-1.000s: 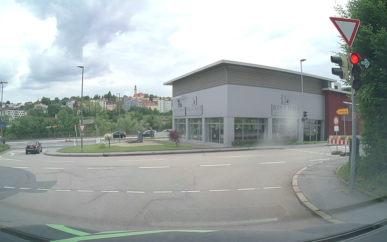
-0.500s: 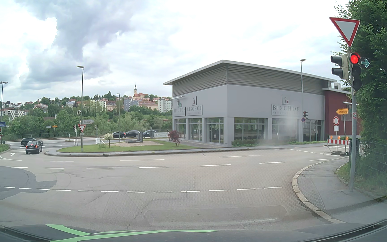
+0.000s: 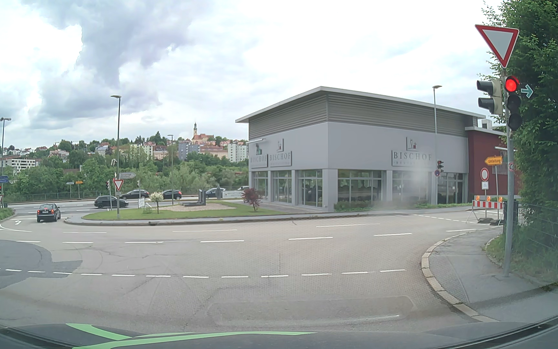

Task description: Follow the waypoints while adhering to traffic rules and regulations

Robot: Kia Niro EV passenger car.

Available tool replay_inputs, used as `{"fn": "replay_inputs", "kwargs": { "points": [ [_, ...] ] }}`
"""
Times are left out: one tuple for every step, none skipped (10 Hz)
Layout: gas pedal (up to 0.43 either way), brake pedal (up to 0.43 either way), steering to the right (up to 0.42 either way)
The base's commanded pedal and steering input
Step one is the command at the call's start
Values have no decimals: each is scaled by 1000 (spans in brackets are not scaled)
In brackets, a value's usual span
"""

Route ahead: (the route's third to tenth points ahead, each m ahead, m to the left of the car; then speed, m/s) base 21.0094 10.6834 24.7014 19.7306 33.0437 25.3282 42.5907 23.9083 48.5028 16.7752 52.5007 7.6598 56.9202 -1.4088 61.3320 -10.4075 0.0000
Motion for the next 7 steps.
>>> {"fn": "replay_inputs", "kwargs": {
  "points": [
    [0,366,0],
    [0,372,0],
    [0,366,0],
    [0,366,0],
    [0,366,0],
    [0,366,0],
    [0,366,0]
  ]
}}
